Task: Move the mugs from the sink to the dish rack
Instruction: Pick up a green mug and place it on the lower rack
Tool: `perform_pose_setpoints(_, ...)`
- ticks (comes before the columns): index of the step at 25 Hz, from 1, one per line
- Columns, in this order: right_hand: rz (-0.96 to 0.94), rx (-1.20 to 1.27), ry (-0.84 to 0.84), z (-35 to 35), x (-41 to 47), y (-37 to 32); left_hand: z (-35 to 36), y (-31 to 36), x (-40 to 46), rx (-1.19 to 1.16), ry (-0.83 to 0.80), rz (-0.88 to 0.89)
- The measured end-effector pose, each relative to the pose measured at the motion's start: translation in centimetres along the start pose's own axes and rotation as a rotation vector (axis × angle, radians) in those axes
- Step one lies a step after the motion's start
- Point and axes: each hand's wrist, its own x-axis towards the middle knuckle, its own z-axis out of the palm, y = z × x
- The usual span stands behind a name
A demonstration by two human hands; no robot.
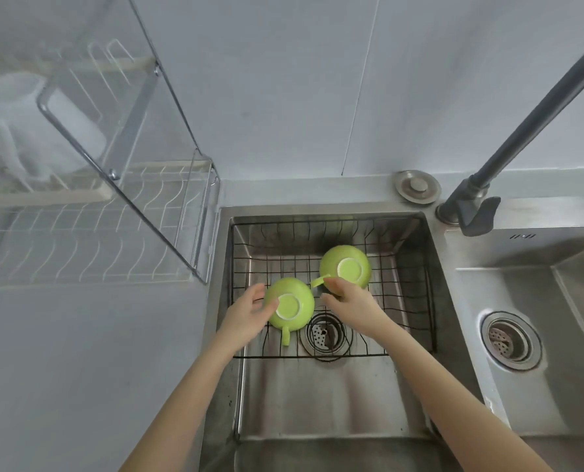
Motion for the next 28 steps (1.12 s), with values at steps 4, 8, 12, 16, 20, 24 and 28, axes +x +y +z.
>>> perform_pose_setpoints(4,0.113,0.109,-0.077,1.9,2.9,1.6,1.6,-1.5,2.5,-0.11,0.012,-0.116)
perform_pose_setpoints(8,0.205,0.228,-0.093,3.6,5.2,3.0,3.1,-2.9,5.0,-0.16,0.008,-0.186)
perform_pose_setpoints(12,0.255,0.279,-0.107,5.2,6.6,4.0,4.1,-4.9,6.9,-0.176,0.008,-0.241)
perform_pose_setpoints(16,0.276,0.293,-0.113,6.5,7.9,4.8,4.7,-5.9,8.2,-0.187,0.031,-0.271)
perform_pose_setpoints(20,0.31,0.309,-0.072,6.7,8.5,5.0,5.1,-6.4,9.0,-0.172,0.032,-0.291)
perform_pose_setpoints(24,0.267,0.222,-0.072,7.3,8.3,5.0,5.5,-6.8,9.1,-0.185,0.065,-0.293)
perform_pose_setpoints(28,0.293,0.272,-0.016,7.7,8.0,4.8,5.3,-6.9,9.0,-0.181,0.06,-0.276)
